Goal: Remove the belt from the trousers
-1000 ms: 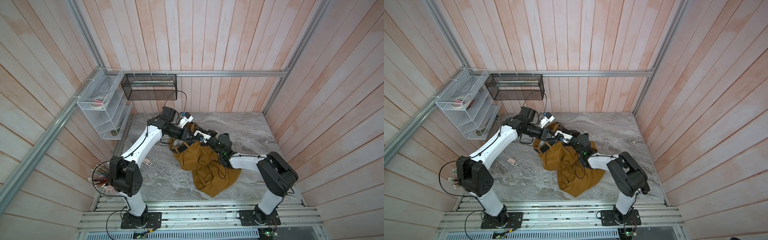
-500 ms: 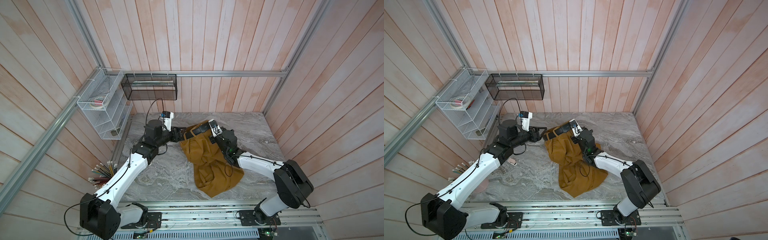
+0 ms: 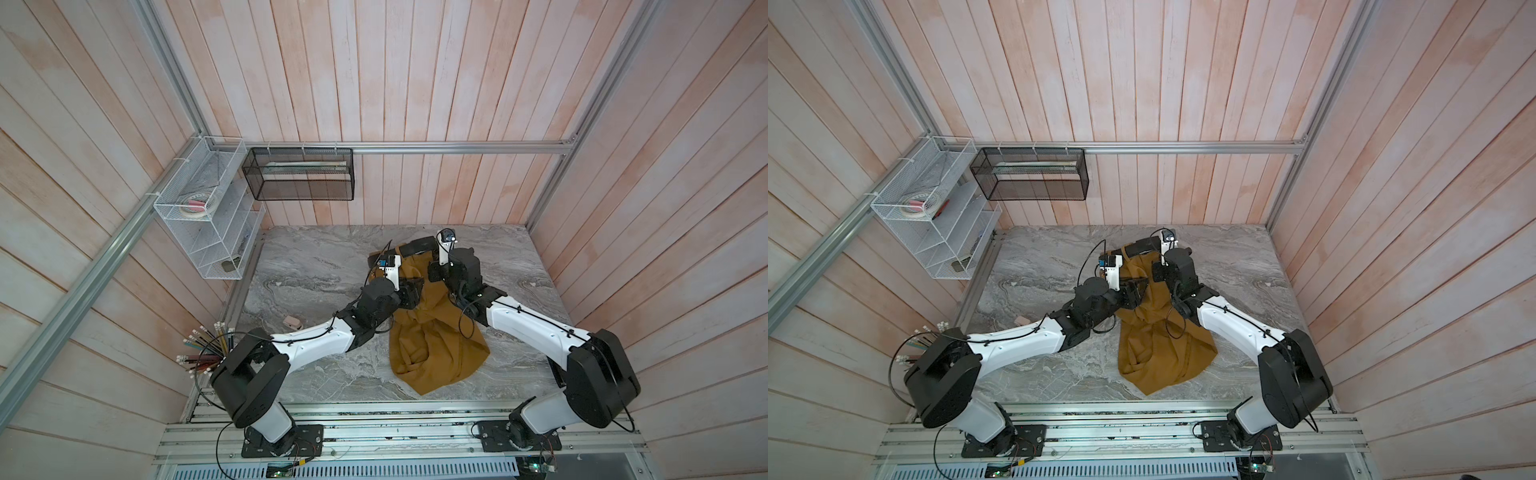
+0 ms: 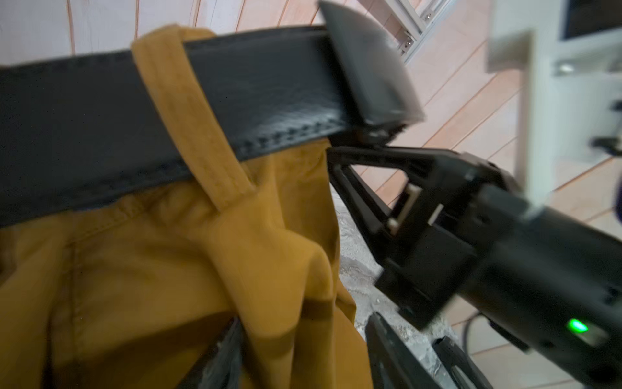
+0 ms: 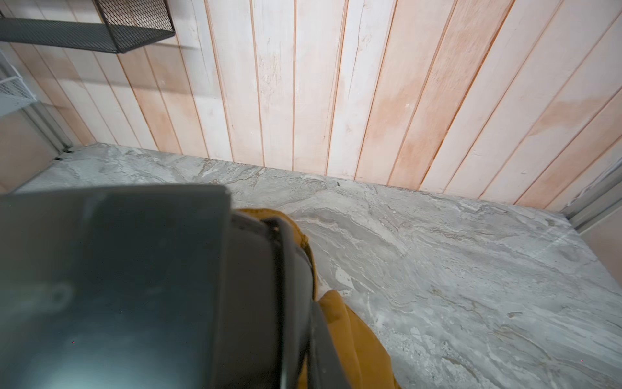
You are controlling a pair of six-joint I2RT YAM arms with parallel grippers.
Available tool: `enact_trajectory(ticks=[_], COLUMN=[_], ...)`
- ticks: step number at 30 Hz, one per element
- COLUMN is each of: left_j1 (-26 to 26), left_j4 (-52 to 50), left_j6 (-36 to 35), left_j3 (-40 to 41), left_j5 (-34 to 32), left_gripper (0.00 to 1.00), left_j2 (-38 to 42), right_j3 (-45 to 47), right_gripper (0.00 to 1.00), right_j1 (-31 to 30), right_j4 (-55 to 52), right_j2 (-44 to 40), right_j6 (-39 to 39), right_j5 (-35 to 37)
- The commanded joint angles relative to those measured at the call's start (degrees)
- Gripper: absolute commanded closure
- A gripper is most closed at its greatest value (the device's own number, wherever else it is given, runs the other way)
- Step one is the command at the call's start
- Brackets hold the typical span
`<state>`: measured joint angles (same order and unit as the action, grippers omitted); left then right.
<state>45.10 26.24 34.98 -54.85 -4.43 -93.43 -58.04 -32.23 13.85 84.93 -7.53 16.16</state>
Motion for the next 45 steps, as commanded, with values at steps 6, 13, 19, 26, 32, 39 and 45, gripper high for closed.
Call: enact_trajectory(ticks=[6, 13, 19, 26, 32, 39, 45], left_j1=[-10.1, -8.5, -1.2, 1.8, -0.6, -3.1, -4.9], left_j4=[4.6, 9.7, 12.9, 13.7, 15.0, 11.8, 6.1], left_j6=[10.5, 6.7, -21.6, -39.6, -36.2, -36.7, -38.3], left_j3=[-1.3, 8.6, 9.0, 0.6, -4.6, -9.7, -14.5], left_j5=[6.1, 6.3, -5.6, -10.3, -8.4, -3.1, -2.1], left_gripper=[0.41, 0.40, 0.33, 0.27, 0.20, 0.20, 0.20], left_j2=[-7.4, -6.2, 2.6, -0.1, -6.3, -9.6, -11.7], right_j3=[-2.8, 4.8, 5.4, 4.7, 5.1, 4.0, 3.6], right_gripper=[1.00, 1.00, 1.00, 1.00, 1.00, 1.00, 1.00], right_j1=[8.4, 8.8, 8.7, 8.7, 8.7, 9.1, 9.1], right_j4=[1.1, 1.9, 0.5, -1.5, -3.1, -5.8, -5.0], right_j2=[-8.6, -9.8, -9.3, -8.7, -9.6, -9.6, -8.5], right_j6=[-10.6, -13.8, -14.2, -14.7, -14.5, -14.7, -16.0], right_j5=[-11.6, -15.0, -16.5, -18.0, -19.8, -21.9, -25.2])
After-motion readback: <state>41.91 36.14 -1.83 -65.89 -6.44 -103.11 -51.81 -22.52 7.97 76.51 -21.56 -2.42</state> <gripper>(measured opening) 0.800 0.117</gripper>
